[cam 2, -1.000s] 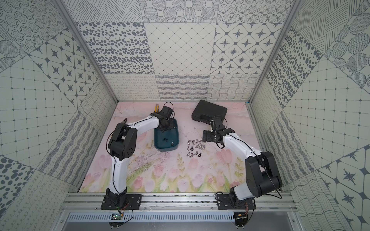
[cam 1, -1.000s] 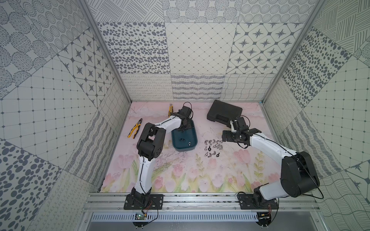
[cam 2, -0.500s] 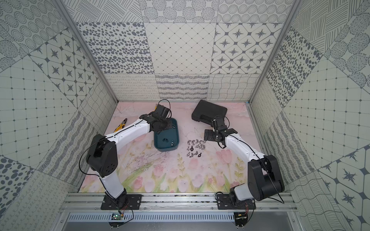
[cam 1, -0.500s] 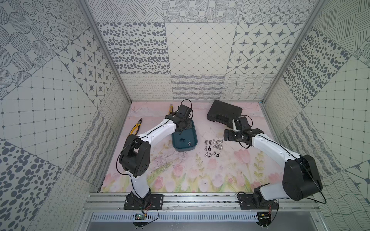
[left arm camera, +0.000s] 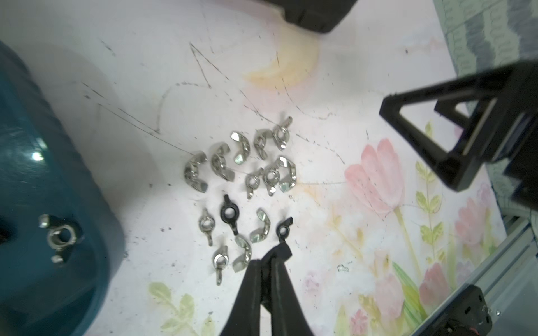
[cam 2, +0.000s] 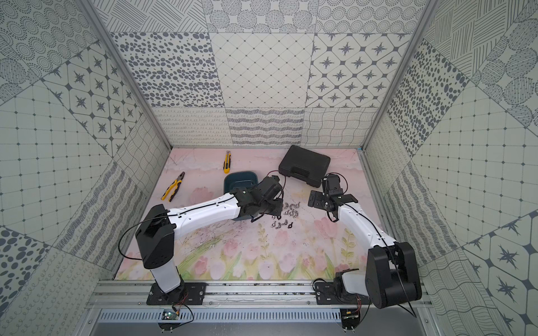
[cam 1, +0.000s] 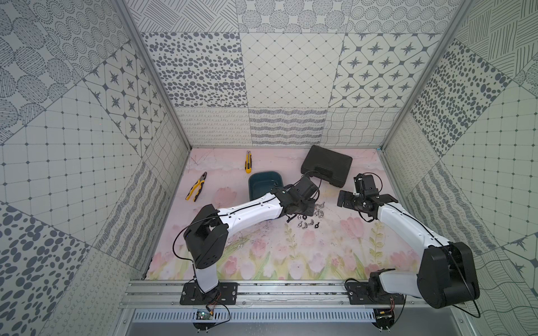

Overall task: Take out the wing nut from the storage box
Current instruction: Place the wing nut at the center of the board.

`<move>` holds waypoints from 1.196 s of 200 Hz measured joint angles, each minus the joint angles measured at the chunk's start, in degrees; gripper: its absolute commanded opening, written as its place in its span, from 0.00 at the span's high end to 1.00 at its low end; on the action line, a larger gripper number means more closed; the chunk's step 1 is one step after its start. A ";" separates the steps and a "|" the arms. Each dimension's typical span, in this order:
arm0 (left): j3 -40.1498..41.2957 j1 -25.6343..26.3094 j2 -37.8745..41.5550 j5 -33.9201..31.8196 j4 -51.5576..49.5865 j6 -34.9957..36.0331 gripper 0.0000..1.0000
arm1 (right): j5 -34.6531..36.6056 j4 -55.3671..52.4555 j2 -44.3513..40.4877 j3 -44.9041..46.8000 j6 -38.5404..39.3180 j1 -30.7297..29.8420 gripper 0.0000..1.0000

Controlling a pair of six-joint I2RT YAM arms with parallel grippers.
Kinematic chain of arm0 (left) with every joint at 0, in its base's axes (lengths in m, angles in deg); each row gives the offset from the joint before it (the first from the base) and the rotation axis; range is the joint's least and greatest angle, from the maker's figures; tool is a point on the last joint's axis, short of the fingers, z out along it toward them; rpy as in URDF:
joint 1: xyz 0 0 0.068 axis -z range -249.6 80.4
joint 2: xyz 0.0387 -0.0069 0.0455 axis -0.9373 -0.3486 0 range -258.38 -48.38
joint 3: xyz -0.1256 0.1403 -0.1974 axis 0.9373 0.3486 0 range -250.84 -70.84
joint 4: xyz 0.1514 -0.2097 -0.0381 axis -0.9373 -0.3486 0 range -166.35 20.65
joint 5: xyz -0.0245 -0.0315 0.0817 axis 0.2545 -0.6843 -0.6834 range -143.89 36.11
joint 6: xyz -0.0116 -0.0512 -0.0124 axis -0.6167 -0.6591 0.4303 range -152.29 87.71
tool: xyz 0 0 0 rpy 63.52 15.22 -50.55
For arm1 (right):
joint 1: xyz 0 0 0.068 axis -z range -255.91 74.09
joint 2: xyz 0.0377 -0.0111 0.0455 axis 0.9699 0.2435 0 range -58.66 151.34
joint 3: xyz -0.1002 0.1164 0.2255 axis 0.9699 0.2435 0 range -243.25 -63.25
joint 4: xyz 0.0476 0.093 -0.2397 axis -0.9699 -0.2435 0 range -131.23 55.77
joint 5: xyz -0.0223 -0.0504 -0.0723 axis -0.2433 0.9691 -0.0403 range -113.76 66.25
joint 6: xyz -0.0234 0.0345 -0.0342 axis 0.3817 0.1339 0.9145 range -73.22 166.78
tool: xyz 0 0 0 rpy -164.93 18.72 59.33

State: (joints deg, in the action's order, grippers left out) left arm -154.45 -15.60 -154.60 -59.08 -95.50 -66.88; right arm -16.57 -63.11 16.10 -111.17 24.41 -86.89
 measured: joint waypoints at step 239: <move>-10.29 5.20 -19.89 -2.36 -0.15 -7.63 0.92 | -1.44 -0.07 -2.34 2.67 -0.15 2.08 0.03</move>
State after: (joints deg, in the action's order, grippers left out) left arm -164.75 -10.40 -174.49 -61.44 -95.65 -74.51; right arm -18.02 -63.18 13.76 -108.51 24.25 -84.81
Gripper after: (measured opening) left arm 0.112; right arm 0.974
